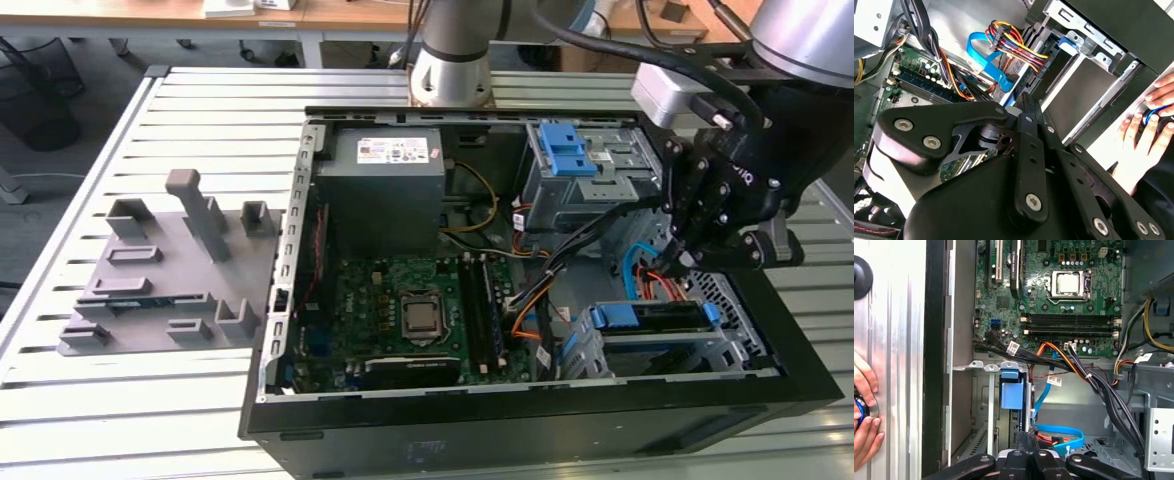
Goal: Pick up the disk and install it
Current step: 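Insert the second disk wire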
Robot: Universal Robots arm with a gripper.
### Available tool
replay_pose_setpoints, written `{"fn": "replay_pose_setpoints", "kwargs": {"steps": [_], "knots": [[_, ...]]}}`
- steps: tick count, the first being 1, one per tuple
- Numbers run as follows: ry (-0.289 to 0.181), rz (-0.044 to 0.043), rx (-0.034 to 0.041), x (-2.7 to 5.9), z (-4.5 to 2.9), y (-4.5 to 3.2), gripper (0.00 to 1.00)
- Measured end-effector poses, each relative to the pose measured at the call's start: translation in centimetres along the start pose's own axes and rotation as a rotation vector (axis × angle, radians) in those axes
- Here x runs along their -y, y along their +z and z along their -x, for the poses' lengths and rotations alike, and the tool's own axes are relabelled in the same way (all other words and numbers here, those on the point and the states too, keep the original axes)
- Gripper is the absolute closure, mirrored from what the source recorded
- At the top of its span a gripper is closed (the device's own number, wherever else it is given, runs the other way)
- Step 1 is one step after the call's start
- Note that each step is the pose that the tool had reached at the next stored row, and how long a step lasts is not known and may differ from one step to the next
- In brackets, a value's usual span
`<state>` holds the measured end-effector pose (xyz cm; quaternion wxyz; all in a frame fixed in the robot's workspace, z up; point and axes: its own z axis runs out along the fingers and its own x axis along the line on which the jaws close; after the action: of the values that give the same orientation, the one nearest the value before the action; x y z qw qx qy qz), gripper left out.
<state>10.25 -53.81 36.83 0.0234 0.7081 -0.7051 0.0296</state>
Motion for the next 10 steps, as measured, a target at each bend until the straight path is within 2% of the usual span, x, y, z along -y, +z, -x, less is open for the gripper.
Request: {"fn": "replay_pose_setpoints", "kwargs": {"steps": [10], "knots": [[0.000,0.0000,0.0003,0.00,0.34,-0.47,0.89]]}}
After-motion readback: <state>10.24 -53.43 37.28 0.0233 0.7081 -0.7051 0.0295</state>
